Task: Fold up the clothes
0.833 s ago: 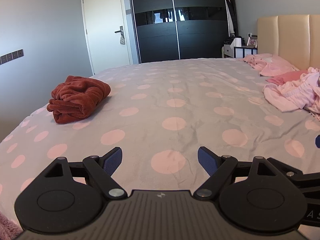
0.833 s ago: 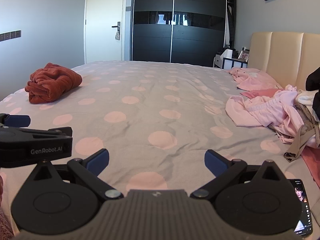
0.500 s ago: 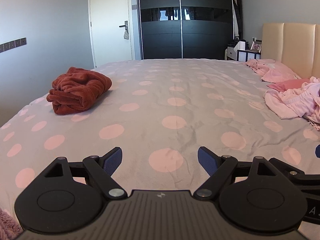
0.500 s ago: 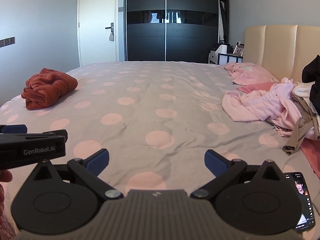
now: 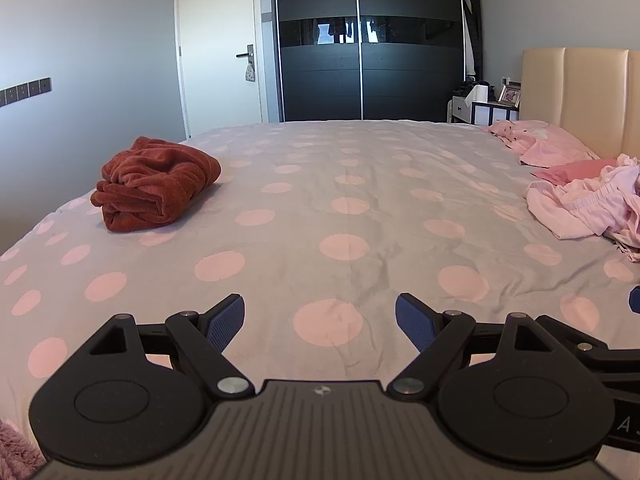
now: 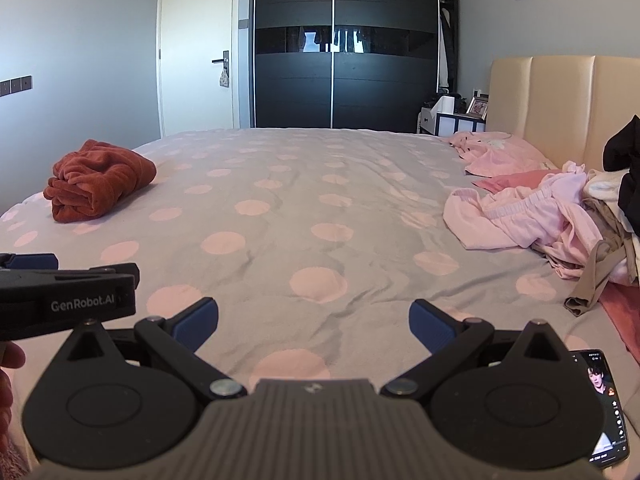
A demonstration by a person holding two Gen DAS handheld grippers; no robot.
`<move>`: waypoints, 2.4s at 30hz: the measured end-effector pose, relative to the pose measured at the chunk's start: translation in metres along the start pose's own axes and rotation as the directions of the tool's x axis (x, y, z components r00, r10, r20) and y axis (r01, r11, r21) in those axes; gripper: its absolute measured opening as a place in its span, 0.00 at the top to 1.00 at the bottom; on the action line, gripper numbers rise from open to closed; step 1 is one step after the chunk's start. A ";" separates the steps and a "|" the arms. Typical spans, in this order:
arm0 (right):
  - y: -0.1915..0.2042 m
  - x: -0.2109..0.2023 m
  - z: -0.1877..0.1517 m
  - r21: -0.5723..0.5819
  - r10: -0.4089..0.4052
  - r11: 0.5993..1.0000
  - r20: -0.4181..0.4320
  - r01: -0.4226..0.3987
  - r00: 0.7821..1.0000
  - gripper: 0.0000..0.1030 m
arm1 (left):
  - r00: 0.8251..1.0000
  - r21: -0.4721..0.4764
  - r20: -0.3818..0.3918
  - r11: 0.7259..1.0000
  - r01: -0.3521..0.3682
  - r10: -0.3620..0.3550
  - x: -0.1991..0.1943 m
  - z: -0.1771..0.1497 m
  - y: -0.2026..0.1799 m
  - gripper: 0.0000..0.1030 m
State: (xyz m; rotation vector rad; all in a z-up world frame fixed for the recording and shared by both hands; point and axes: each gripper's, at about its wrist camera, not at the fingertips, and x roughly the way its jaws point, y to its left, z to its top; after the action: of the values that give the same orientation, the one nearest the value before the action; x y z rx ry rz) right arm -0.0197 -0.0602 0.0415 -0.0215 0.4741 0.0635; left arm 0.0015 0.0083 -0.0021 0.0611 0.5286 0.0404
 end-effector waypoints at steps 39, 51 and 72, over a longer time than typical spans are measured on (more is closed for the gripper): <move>-0.001 0.002 -0.002 0.014 0.009 1.000 -0.019 -0.009 1.000 0.01 | 1.000 0.013 -0.002 1.000 0.024 -0.024 0.000 -0.002 -0.001 0.19; -0.003 0.003 -0.002 0.018 0.011 1.000 -0.027 -0.011 1.000 0.01 | 1.000 0.017 -0.010 1.000 0.024 -0.023 -0.001 -0.003 -0.002 0.19; -0.004 0.005 -0.002 0.022 0.015 1.000 -0.042 -0.014 0.999 0.01 | 1.000 0.025 -0.018 0.999 0.025 -0.024 0.001 -0.004 -0.003 0.19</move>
State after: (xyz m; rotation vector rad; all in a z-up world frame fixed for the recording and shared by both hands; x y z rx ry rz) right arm -0.0159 -0.0640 0.0379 0.0015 0.5166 0.0721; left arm -0.0001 0.0057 -0.0062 0.0794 0.5477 0.0101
